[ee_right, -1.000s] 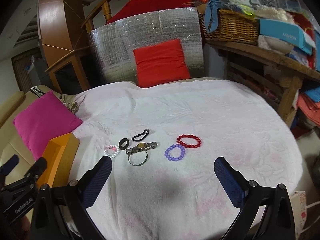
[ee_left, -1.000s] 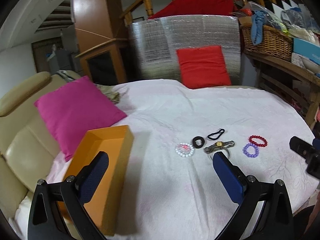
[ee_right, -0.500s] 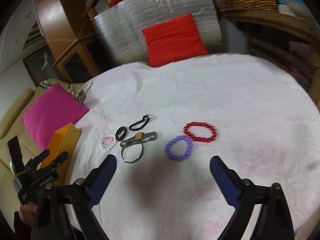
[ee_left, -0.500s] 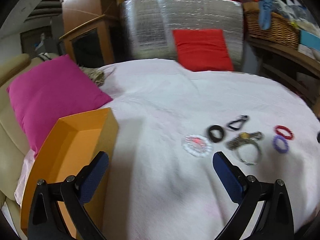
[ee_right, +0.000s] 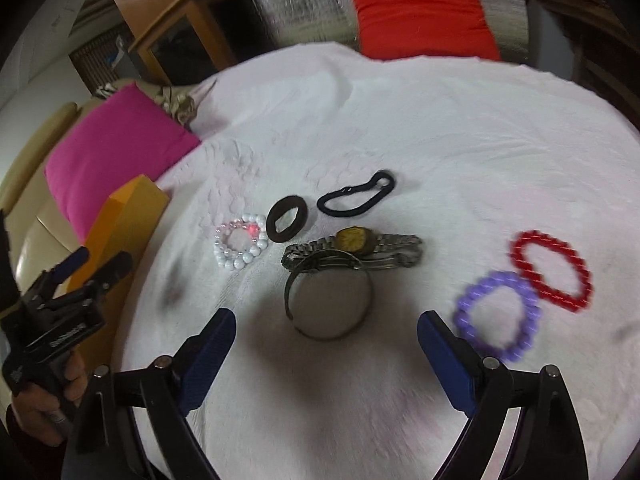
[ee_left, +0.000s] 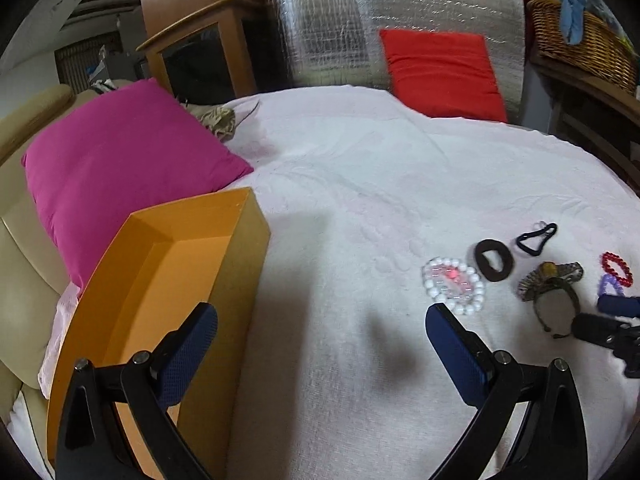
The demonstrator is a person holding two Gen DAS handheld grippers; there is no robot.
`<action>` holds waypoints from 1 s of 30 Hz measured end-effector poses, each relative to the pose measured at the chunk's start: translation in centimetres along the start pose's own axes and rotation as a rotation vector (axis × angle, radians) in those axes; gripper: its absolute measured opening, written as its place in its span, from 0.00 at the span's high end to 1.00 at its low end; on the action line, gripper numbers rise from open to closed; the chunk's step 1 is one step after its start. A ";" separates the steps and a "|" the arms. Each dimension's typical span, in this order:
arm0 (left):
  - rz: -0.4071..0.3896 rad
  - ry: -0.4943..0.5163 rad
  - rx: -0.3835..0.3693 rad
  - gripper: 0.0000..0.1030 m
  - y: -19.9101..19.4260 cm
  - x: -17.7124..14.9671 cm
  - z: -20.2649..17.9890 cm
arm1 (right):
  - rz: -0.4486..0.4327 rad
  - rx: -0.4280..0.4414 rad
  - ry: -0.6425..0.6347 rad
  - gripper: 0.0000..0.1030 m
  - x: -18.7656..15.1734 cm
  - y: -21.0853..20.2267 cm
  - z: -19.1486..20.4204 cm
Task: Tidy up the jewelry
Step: 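Grasp the metal bangle with the right tool while the left tool approaches the white pearl bracelet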
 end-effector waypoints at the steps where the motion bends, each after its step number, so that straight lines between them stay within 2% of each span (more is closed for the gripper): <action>1: 0.004 -0.006 -0.002 0.00 0.2 0.1 0.0 | 0.009 0.002 0.001 0.09 0.1 0.6 0.2; 7: 0.019 -0.013 -0.016 0.00 1.0 0.5 -0.5 | 0.021 -0.077 -0.029 0.10 0.4 2.0 0.9; 9: 0.021 0.003 -0.012 0.00 1.2 0.5 -1.0 | 0.014 -0.107 -0.044 0.18 0.3 2.0 0.9; 11: 0.032 0.015 -0.011 0.00 1.7 0.5 -1.4 | 0.009 -0.150 -0.060 0.36 0.2 2.0 0.8; 14: 0.050 0.015 -0.029 0.00 2.4 0.6 -1.9 | -0.004 -0.140 -0.052 0.44 0.2 1.6 0.3; 15: 0.054 0.013 -0.036 0.00 2.5 0.7 -2.1 | -0.010 -0.142 -0.042 0.54 0.3 1.5 0.0; 16: 0.059 0.009 -0.047 0.00 2.7 0.7 -2.3 | -0.006 -0.159 -0.037 0.70 0.3 1.4 -0.4; 22: 0.112 -0.011 -0.158 0.00 4.1 0.5 -4.1 | 0.002 -0.069 0.039 0.72 0.2 0.5 -2.0; 26: 0.114 0.000 -0.181 0.00 4.2 0.6 -5.1 | 0.014 -0.027 0.060 0.70 0.1 -0.1 -2.6; 30: 0.144 0.030 -0.186 0.00 5.5 0.4 -6.2 | 0.014 -0.048 0.062 0.70 0.1 0.0 -2.9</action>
Point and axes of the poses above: each gripper's, at about its wrist camera, not at the fingertips, and y roughly the way its jaws point, z to its left, x to its top, the point moved 3 cm from there along y, roughly the way its jaws point, and after that the axes turned 2 degrees about z, right-handed, at the moved point
